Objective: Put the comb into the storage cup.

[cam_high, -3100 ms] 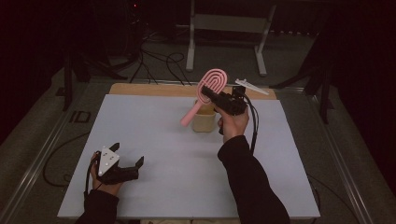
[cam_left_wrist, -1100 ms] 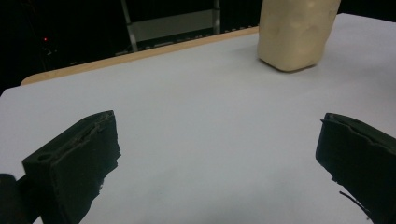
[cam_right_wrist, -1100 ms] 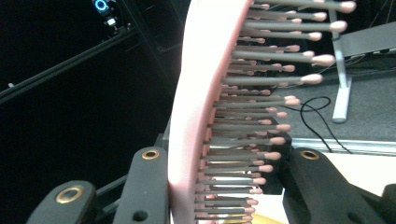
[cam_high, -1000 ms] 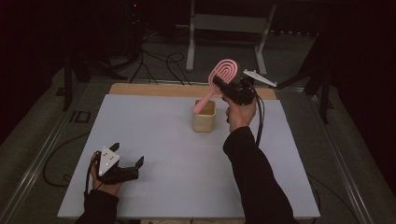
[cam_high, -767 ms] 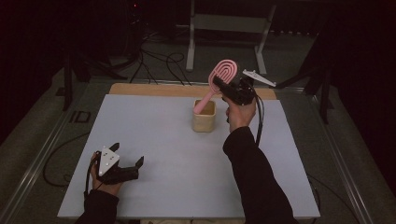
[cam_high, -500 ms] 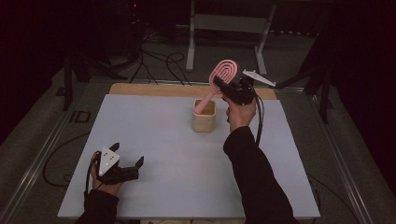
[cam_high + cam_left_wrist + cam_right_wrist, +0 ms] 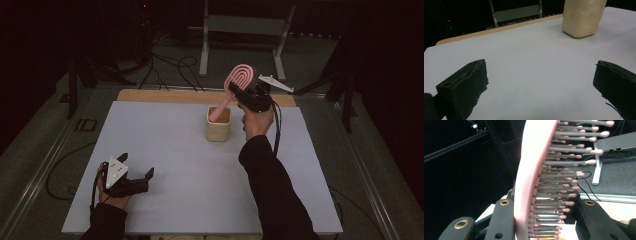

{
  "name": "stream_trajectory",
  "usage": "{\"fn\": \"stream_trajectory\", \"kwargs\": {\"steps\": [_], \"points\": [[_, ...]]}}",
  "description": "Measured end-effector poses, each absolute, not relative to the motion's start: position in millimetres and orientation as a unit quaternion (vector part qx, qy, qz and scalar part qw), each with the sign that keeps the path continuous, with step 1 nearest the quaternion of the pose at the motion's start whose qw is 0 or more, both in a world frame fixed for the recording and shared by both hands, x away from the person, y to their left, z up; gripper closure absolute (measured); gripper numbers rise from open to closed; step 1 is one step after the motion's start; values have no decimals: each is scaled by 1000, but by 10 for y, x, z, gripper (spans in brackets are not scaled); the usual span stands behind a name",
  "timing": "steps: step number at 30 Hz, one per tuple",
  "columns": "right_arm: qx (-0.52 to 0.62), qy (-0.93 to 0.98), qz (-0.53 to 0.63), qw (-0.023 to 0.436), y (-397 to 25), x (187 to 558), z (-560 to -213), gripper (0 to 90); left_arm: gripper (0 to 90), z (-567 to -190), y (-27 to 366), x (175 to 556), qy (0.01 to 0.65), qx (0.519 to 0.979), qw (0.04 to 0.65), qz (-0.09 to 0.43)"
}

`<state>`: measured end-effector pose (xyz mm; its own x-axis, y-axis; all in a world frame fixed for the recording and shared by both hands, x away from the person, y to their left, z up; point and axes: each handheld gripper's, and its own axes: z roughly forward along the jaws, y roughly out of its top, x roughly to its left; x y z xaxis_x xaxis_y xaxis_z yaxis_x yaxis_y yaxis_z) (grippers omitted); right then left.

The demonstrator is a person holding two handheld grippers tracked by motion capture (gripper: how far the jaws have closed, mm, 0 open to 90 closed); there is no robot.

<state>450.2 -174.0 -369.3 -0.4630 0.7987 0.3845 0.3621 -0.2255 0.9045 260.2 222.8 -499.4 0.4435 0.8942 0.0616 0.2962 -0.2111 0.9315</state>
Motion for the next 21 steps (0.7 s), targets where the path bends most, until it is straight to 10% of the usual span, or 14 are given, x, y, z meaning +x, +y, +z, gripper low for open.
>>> {"fn": "stream_trajectory", "kwargs": {"steps": [21], "points": [[487, 607, 600, 185, -1705, 4517, -3733, 637, 2, -4993, 2231, 2602, 420, 709, 467, 321]]}}
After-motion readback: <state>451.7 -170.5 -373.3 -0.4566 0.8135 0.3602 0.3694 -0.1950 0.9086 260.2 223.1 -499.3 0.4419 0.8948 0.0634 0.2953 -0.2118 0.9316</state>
